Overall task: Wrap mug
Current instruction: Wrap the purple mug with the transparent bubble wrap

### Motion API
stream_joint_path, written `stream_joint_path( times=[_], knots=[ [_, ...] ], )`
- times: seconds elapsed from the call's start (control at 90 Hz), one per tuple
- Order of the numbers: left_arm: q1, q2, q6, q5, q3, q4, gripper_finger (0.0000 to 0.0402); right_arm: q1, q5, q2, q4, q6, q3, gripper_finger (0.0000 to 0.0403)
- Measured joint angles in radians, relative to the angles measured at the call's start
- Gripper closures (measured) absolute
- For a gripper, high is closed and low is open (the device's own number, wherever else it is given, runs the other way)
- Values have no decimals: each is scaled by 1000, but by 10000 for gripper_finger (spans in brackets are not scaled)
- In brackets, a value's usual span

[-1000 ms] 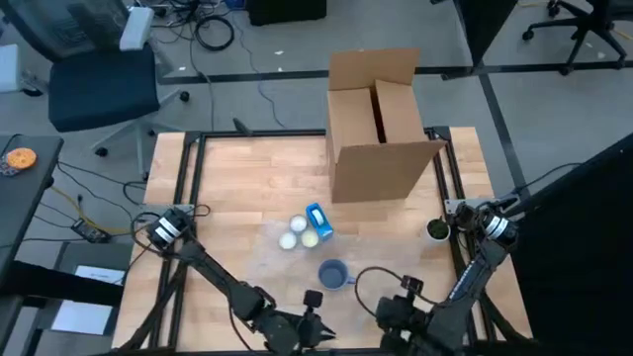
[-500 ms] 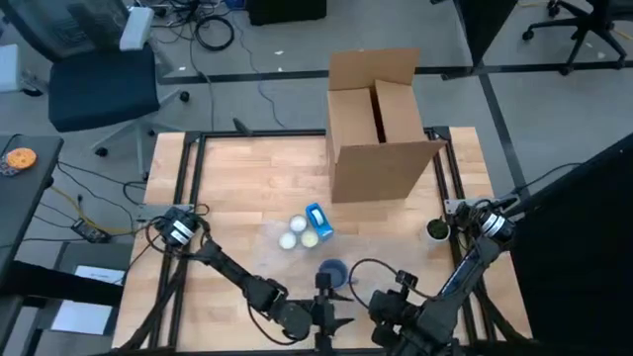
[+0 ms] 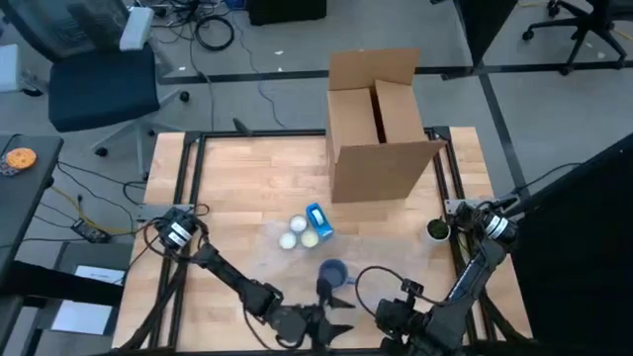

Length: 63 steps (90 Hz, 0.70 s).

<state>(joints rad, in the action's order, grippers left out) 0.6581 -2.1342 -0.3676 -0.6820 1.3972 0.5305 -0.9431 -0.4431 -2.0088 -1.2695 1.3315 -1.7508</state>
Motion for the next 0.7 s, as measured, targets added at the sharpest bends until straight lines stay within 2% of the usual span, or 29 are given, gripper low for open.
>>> stream_joint_path(
  times=[0.122,0.322,0.7],
  knots=[
    [0,0,-52,-44,0,-5,160,-4,-1,0,1,-9,-37,403],
    [4,0,-52,-13,0,-6,160,4,-32,1,1,-62,-106,403],
    [29,1,-49,8,0,66,160,67,-39,1,-8,-70,-111,403]
  ],
)
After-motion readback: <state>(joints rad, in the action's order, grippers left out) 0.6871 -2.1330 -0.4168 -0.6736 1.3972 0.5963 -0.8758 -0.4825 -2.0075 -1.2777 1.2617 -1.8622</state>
